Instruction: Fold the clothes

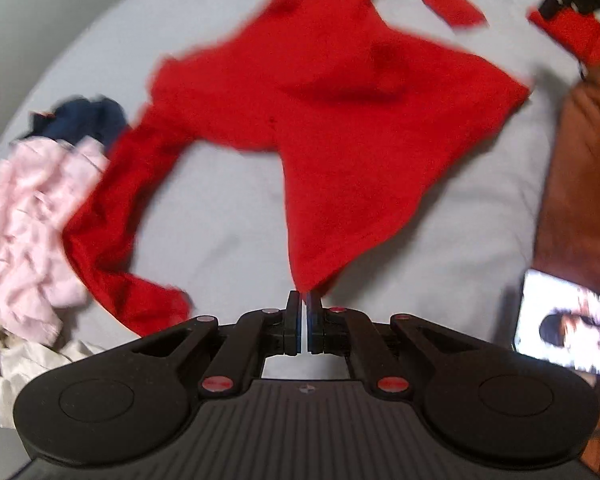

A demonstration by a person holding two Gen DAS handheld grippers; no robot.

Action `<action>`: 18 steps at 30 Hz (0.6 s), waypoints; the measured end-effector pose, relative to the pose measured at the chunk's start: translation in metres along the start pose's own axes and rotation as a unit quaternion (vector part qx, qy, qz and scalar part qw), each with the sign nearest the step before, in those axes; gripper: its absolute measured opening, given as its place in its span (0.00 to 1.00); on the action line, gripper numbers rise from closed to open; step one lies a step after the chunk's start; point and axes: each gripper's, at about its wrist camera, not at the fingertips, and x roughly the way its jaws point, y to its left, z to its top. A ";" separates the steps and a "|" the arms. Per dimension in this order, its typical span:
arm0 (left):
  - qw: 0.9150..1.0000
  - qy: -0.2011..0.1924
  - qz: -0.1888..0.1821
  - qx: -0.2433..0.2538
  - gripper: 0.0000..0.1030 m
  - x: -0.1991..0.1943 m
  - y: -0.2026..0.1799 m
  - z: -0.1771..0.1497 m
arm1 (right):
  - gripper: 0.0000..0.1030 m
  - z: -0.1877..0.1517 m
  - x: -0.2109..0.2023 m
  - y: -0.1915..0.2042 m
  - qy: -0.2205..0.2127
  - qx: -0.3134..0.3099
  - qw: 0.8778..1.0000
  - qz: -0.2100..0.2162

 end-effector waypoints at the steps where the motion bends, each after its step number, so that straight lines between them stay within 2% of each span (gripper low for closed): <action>1: 1.000 0.005 -0.002 0.002 0.01 0.005 -0.003 -0.002 | 0.03 -0.003 0.007 0.002 0.000 0.009 1.000 0.005; 6: 1.000 -0.003 0.018 0.010 0.04 0.019 -0.008 -0.011 | 0.03 -0.010 0.019 0.007 -0.030 0.027 0.998 0.041; 8: 1.000 -0.005 0.021 0.013 0.06 0.024 -0.006 -0.013 | 0.04 -0.010 0.024 0.015 -0.042 0.007 0.998 0.045; 11: 1.000 0.005 0.023 0.004 0.06 0.033 -0.001 -0.012 | 0.04 -0.014 0.036 0.034 -0.062 -0.055 0.996 0.038; 15: 0.999 0.017 0.019 -0.022 0.06 0.047 0.008 -0.014 | 0.05 -0.010 0.047 0.048 -0.061 -0.097 0.992 0.042; 18: 0.999 0.021 0.014 -0.032 0.07 0.046 0.013 -0.014 | 0.09 -0.007 0.055 0.054 -0.060 -0.119 0.991 0.031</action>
